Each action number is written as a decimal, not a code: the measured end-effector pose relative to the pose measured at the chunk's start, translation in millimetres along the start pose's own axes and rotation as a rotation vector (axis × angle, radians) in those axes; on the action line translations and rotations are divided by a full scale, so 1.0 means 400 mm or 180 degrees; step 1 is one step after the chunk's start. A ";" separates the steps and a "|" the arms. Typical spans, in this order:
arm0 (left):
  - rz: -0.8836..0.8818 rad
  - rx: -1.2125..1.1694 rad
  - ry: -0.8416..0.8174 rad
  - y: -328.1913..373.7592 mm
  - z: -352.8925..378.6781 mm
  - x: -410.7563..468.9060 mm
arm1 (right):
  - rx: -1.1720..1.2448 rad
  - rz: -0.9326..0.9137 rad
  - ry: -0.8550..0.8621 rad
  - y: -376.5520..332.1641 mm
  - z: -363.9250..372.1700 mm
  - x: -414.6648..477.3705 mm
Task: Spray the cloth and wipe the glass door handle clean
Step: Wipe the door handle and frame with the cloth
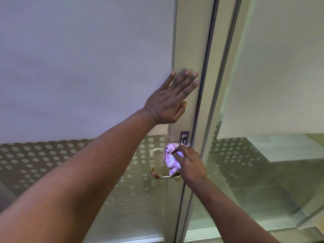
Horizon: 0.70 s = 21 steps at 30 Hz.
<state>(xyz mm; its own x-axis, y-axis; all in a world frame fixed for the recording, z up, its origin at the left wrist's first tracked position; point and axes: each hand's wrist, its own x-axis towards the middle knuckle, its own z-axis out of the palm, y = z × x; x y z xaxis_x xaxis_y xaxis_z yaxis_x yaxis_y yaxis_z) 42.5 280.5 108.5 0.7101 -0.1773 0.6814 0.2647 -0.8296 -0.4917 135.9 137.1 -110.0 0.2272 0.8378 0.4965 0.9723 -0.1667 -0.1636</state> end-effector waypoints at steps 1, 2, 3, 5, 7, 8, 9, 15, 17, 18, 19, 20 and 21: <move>-0.0008 -0.0003 -0.0002 0.000 0.000 0.000 | -0.0008 0.0009 -0.0071 0.002 0.003 -0.002; -0.0017 -0.0003 -0.0003 0.001 0.000 0.000 | -0.0023 0.0014 -0.0125 0.004 0.008 -0.006; -0.0026 -0.0004 0.0000 0.001 -0.001 0.000 | -0.0030 0.0017 -0.0177 0.004 0.012 -0.011; -0.0038 -0.0013 0.0009 0.001 -0.001 0.001 | 0.0001 -0.0001 -0.0223 0.004 0.018 -0.019; -0.0033 -0.0015 0.0001 0.001 0.000 0.001 | 0.0056 -0.0034 -0.0194 0.005 0.018 -0.022; -0.0026 -0.0013 -0.0007 0.002 0.001 0.001 | 0.0070 -0.0036 -0.0200 0.006 0.016 -0.023; -0.0023 -0.0012 -0.0010 0.003 0.002 0.001 | 0.0077 -0.0030 -0.0239 0.006 0.013 -0.023; -0.0027 -0.0039 0.0005 0.000 0.000 0.002 | 0.0250 0.0203 -0.0782 0.007 -0.009 -0.011; -0.0002 -0.0058 -0.0043 0.000 0.002 0.002 | 0.0673 0.0461 -0.0889 0.012 -0.039 -0.001; 0.0008 -0.0067 -0.0064 0.002 0.002 0.003 | 0.0949 0.0647 -0.0951 0.016 -0.058 0.002; 0.0014 -0.0072 -0.0084 0.003 0.002 0.003 | 0.1234 0.0815 -0.0887 0.020 -0.078 0.002; 0.0011 -0.0082 -0.0098 0.004 0.001 0.002 | 0.1560 0.1040 -0.0717 0.023 -0.093 -0.001; 0.0010 -0.0108 -0.0100 0.003 0.000 0.001 | 0.1895 0.1319 -0.0485 0.022 -0.112 -0.007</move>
<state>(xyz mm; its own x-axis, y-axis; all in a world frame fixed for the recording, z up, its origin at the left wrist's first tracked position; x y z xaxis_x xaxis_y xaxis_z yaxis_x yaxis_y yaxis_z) 43.1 279.2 108.3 0.7311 -0.1635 0.6624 0.2406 -0.8467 -0.4746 146.3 110.2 -74.6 0.5170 0.8375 0.1770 0.6047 -0.2110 -0.7680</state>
